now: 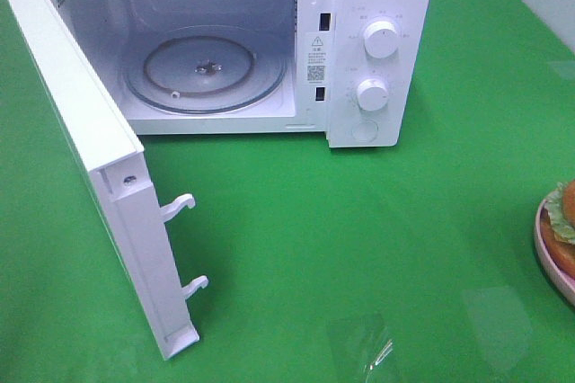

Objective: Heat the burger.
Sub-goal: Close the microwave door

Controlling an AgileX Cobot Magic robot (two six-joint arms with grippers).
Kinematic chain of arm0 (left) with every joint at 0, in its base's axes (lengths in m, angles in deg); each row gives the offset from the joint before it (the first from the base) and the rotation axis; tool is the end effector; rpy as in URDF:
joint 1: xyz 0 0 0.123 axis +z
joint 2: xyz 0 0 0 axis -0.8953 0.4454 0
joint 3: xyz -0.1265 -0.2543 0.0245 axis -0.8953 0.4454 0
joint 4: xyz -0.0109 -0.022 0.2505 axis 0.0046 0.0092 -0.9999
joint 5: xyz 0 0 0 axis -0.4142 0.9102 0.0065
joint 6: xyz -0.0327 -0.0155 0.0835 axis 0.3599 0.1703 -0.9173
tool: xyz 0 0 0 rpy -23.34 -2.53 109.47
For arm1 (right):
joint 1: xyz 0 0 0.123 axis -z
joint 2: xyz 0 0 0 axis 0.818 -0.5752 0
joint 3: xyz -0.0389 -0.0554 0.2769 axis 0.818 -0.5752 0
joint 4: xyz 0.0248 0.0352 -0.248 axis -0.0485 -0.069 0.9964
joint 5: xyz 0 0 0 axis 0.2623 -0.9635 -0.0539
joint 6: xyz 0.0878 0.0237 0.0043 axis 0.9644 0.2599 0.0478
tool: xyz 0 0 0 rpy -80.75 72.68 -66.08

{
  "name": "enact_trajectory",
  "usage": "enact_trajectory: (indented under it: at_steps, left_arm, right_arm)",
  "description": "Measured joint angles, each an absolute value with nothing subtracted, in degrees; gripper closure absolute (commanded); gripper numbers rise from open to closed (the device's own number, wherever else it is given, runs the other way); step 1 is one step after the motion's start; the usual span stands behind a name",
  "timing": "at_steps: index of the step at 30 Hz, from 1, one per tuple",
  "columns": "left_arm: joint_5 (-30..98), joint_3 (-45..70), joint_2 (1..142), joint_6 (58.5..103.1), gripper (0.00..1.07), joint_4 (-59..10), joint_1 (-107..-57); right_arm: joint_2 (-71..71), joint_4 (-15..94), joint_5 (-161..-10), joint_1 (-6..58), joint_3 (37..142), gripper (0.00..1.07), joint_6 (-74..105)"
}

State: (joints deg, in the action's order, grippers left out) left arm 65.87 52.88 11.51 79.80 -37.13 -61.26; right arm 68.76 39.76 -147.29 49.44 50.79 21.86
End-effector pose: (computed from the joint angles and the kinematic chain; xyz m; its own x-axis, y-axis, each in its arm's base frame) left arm 0.0291 -0.0010 0.3080 -0.2869 0.0466 -0.9568 -0.0012 0.9988 0.0490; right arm -0.0049 -0.0005 0.2831 -0.4055 -0.0096 -0.9140 -0.0832 0.9962 0.0265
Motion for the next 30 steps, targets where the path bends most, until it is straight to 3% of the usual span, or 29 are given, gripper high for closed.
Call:
enact_trajectory:
  at_steps: [1,2,3,4,11,15,21,28,30]
  left_arm:
    - [65.87,52.88,11.51,79.80,0.73,-37.13,-61.26]
    - [62.71,53.29,14.37,79.80,0.87,-37.19,-61.26]
    - [62.71,53.29,14.37,79.80,0.87,-37.19,-61.26]
    - [59.22,54.20,17.29,79.80,1.07,-37.19,-61.26]
    - [47.19,58.33,22.74,79.80,1.07,-37.19,-61.26]
    - [27.71,65.83,28.47,79.80,1.07,-37.19,-61.26]
    - [8.80,72.25,36.55,79.80,1.07,-37.19,-61.26]
    - [1.12,73.00,44.11,79.91,1.07,-37.42,-61.26]
    - [-4.04,73.00,50.12,82.03,1.07,-39.43,-61.26]
  right_arm:
    - [68.76,39.76,-147.29,49.44,50.79,0.31,21.86]
    - [68.76,39.76,-147.29,49.44,50.79,0.31,21.86]
    - [68.76,39.76,-147.29,49.44,50.79,0.31,21.86]
    - [68.76,39.76,-147.29,49.44,50.79,0.31,21.86]
    - [68.76,39.76,-147.29,49.44,50.79,0.31,21.86]
    - [68.76,39.76,-147.29,49.44,50.79,0.31,21.86]
    - [68.76,39.76,-147.29,49.44,50.79,0.31,21.86]
    - [68.76,39.76,-147.29,49.44,50.79,0.31,21.86]
    - [68.76,39.76,-147.29,49.44,50.79,0.31,21.86]
